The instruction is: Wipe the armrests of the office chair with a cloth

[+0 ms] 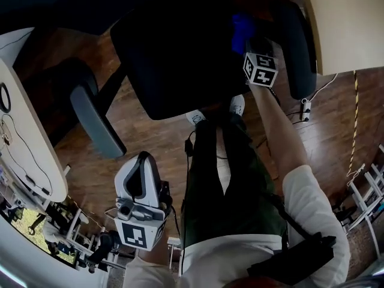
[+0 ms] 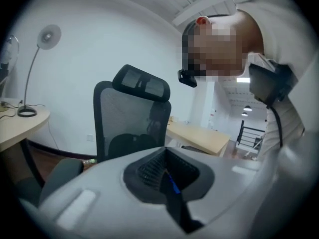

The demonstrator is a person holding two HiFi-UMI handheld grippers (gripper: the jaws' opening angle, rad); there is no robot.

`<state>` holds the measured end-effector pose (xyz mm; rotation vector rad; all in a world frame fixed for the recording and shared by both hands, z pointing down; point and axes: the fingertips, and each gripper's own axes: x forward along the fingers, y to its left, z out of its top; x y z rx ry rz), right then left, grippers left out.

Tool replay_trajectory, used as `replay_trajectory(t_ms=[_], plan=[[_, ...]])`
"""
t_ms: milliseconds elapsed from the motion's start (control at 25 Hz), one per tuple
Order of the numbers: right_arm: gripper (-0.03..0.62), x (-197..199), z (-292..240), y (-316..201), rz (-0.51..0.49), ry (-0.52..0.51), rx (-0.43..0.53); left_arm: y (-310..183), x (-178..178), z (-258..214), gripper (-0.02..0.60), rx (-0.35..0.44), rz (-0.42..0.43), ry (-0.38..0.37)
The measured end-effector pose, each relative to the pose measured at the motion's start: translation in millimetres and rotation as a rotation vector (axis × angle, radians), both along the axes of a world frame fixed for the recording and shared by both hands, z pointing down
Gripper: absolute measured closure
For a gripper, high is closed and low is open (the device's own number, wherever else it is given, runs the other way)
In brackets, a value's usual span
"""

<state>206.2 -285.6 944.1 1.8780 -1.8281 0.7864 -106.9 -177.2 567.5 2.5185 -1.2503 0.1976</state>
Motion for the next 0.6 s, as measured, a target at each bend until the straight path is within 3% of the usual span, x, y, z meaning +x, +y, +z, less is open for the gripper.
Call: replay_trajectory(t_ms=[80, 160, 360, 480, 600], plan=[[0.519, -29.5, -42.4, 5.3, -0.098, -0.029, 0.060, -6.8, -9.2, -9.3, 0.581, 0.023, -0.063, 0.014], [0.519, -72.2, -123.6, 38.5, -0.217, -0.107, 0.149, -7.2, -19.8, -32.0, 0.581, 0.039, -0.113, 0.016], [0.519, -126.8, -422.8, 107.8, -0.400, -0.271, 0.515, 0.9, -42.0, -123.1, 0.581, 0.154, -0.166, -0.011], [0.519, -142.8, -549.5, 134.5, -0.479, -0.253, 0.679, 23.5, -41.3, -162.1, 0.581, 0.162, -0.132, -0.014], [0.519, -147.1, -630.4, 149.9, -0.514, -0.208, 0.795, 34.8, -37.8, -214.5, 0.581, 0.243, -0.154, 0.009]])
